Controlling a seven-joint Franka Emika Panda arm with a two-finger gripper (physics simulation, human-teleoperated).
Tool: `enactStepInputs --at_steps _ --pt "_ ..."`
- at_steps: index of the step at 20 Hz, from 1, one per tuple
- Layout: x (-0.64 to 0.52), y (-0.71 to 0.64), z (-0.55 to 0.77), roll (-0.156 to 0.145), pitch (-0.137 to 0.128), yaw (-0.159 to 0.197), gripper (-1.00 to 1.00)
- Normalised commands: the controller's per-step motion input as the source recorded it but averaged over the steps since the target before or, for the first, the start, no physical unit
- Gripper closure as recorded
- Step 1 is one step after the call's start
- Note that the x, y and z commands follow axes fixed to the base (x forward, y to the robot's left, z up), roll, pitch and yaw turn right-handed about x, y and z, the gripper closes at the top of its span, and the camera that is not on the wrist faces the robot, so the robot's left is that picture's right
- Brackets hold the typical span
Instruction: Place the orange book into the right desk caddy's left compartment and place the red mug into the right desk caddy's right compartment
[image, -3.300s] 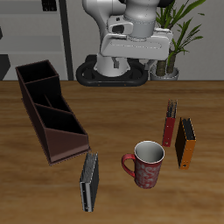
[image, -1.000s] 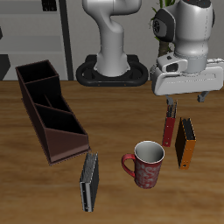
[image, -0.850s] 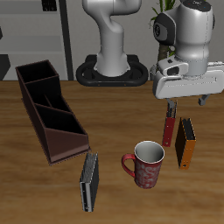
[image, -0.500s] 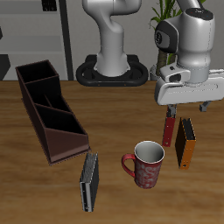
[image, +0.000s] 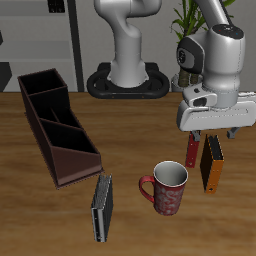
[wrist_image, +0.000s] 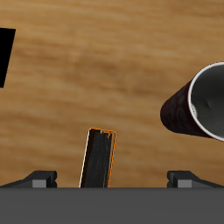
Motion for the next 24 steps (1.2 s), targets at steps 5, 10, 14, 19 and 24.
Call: enactStepInputs --at_steps 5,10,14,19,24 --pt "0.02 0.08 -0.15 0.009 0.007 -0.007 -1.00" --pt "0.04 0.06 -0.15 0.012 0.017 0.002 -1.00" --pt "0.05 0.03 -0.20 0.002 0.027 0.000 -1.00" --pt "0.05 0.00 -0.13 0.008 0.021 0.016 -1.00" --pt "0.03 -0.01 -0.11 -0.005 0.011 0.000 -1.00"
